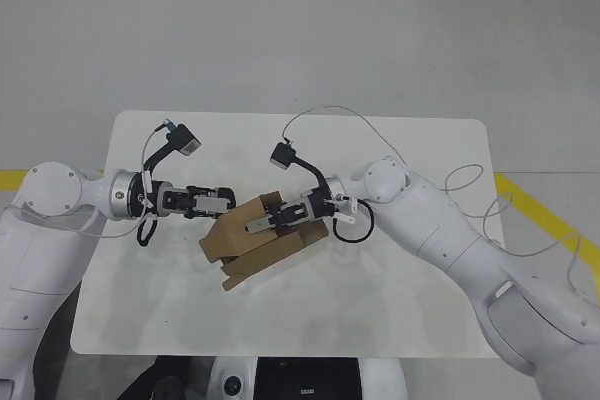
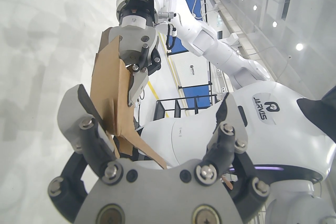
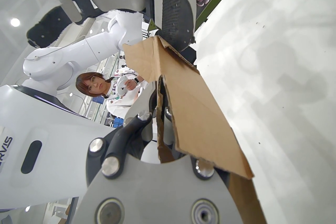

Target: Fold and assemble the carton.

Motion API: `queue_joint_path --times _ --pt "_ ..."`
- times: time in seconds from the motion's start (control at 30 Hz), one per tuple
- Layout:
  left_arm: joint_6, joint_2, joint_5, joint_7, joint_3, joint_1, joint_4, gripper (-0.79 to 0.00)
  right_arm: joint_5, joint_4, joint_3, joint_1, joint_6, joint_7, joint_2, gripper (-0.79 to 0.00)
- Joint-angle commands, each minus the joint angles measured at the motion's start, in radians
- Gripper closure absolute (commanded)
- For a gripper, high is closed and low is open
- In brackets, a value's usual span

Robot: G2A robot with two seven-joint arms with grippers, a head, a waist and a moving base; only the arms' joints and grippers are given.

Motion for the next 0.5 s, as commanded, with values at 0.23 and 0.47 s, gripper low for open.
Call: queue_joint_path --times 0.23,0.47 --pt "-0.01 0.004 0.047 0.042 -0.032 0.008 0.009 -0.785 -0.013 0.07 0.053 0.006 -0.092 -0.092 0.018 0.0" --pt "-0.01 0.006 0.058 0.045 -0.041 0.03 -0.036 -0.785 -0.033 0.092 0.084 0.0 -0.149 -0.149 0.026 0.0"
